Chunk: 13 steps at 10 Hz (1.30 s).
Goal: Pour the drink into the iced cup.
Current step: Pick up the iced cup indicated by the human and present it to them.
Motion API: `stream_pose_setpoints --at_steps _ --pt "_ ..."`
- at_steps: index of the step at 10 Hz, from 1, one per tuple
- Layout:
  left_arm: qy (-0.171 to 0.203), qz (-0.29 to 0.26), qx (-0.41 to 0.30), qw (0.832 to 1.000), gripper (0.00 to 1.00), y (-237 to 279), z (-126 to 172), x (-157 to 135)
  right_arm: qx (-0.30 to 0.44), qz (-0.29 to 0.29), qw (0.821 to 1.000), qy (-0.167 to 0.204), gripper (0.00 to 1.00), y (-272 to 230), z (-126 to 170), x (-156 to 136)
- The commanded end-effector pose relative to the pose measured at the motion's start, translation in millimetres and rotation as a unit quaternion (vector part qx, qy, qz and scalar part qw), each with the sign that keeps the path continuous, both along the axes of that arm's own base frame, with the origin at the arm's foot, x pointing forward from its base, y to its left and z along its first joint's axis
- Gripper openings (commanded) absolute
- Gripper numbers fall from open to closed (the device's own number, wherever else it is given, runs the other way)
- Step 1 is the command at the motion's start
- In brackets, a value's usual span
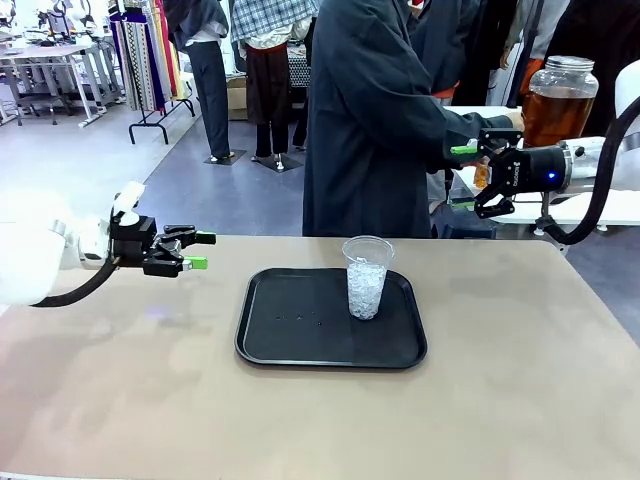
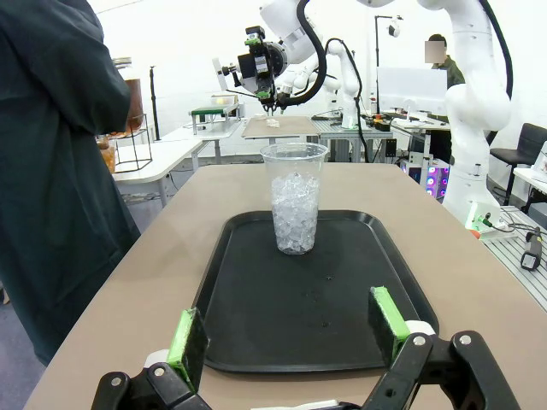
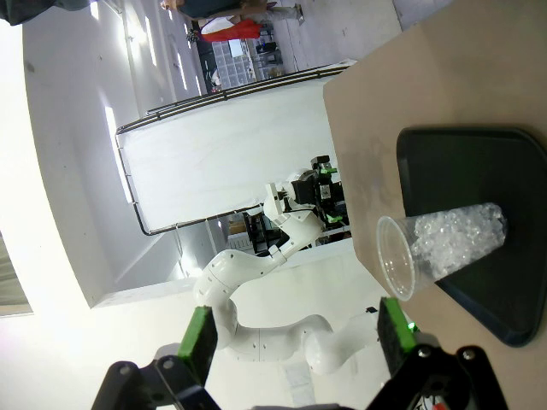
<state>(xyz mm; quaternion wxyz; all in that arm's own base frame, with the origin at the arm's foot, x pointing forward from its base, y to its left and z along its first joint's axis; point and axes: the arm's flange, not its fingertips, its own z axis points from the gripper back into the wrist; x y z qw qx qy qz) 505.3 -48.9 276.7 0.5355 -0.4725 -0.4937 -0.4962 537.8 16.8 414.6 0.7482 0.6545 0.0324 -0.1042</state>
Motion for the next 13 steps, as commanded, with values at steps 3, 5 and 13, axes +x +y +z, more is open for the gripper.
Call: stream_pose_setpoints --at_steps 3,5,13 --pt "-0.001 0.001 0.0 1.0 1.0 0.2 1.0 -0.9 0.0 0.0 1.0 -0.001 1.0 -0.3 1.5 0.6" --pt "-0.001 0.001 0.0 1.0 1.0 0.2 1.0 -0.9 0.0 0.0 1.0 -0.001 1.0 -0.3 1.5 0.6" --pt "-0.001 0.001 0.0 1.0 1.0 0.2 1.0 -0.9 0.0 0.0 1.0 -0.001 1.0 -0.3 1.5 0.6"
